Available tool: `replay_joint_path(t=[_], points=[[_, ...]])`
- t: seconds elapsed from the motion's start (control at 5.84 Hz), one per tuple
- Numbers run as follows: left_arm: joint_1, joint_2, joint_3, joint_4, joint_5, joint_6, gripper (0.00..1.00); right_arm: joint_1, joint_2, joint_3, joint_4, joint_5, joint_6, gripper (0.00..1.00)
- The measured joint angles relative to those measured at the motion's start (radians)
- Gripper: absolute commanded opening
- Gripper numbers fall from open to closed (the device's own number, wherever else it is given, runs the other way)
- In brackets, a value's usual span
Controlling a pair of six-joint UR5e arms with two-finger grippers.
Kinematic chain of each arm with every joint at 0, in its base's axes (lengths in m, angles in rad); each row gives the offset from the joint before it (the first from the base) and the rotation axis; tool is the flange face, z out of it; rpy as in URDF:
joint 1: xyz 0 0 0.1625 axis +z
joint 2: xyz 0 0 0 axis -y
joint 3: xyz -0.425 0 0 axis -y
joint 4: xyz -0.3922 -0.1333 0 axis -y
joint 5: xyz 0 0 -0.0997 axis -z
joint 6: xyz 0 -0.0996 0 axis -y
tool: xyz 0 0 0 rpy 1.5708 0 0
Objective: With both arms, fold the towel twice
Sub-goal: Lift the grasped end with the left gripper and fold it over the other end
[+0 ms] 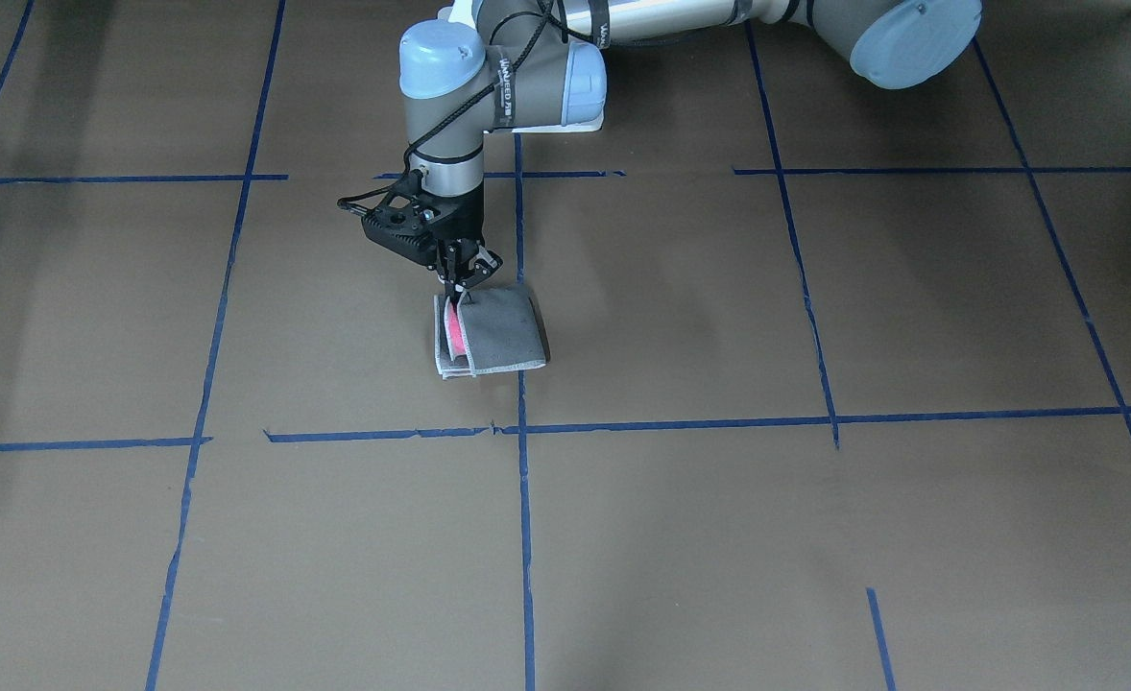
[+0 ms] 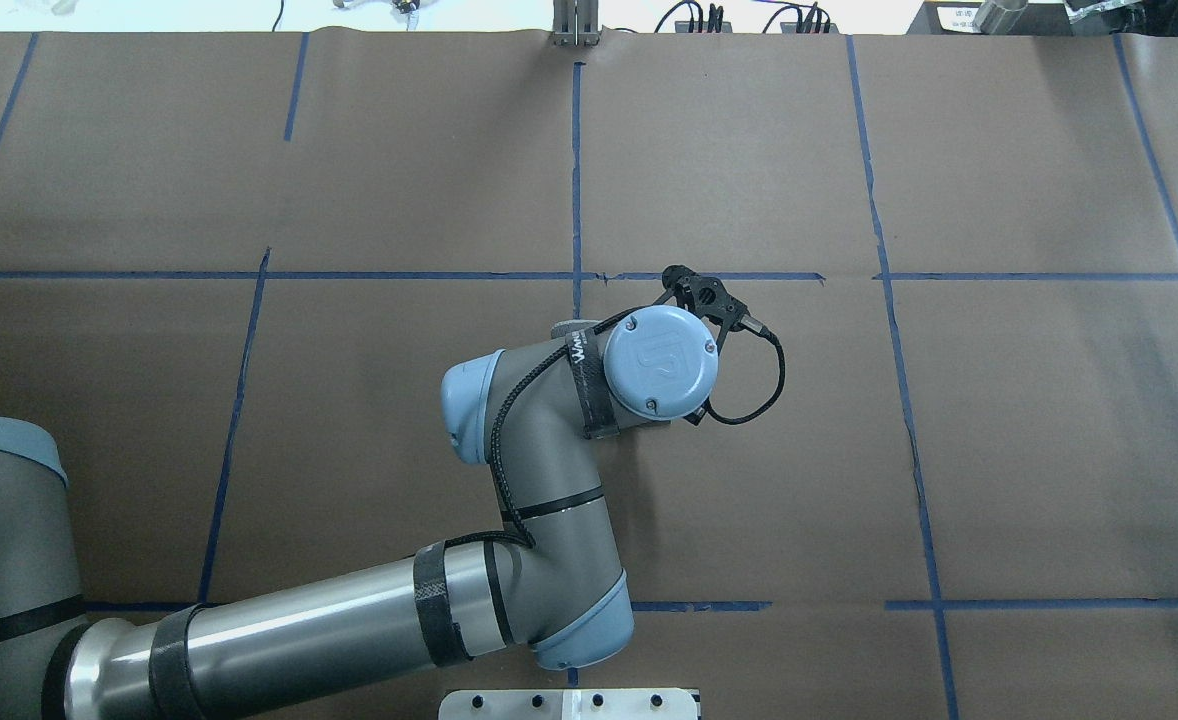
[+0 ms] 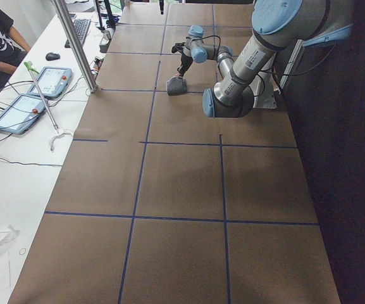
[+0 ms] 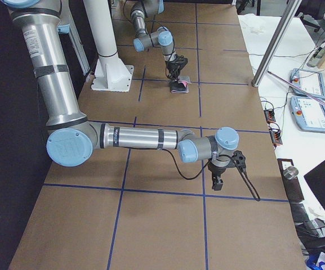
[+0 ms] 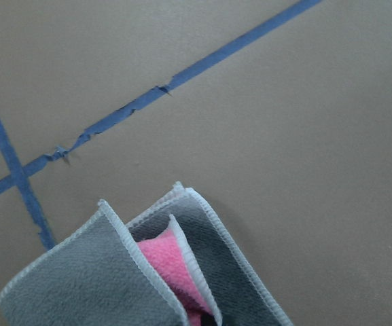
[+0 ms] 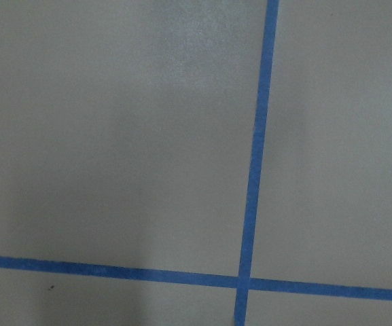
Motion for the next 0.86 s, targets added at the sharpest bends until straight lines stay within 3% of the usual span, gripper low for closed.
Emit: replay_joint_path(t=[0.17, 0.34, 0.51, 0.86], points=[[0.008, -0.009, 0.015, -0.009, 0.016, 0.005, 0.00, 0.001, -0.001, -0.001, 0.000, 0.001, 0.000, 1.00], [0.012, -0.018, 0.034, -0.025, 0.023, 0.006, 0.11, 0.002, -0.001, -0.002, 0.000, 0.002, 0.000, 1.00], [0.014, -0.023, 0.047, -0.041, 0.025, 0.006, 0.94, 0.002, -0.003, -0.003, 0.000, 0.002, 0.000, 1.00], [0.016, -0.017, 0.053, -0.098, 0.034, -0.008, 1.00, 0.002, -0.003, -0.002, 0.001, 0.003, 0.000, 1.00]])
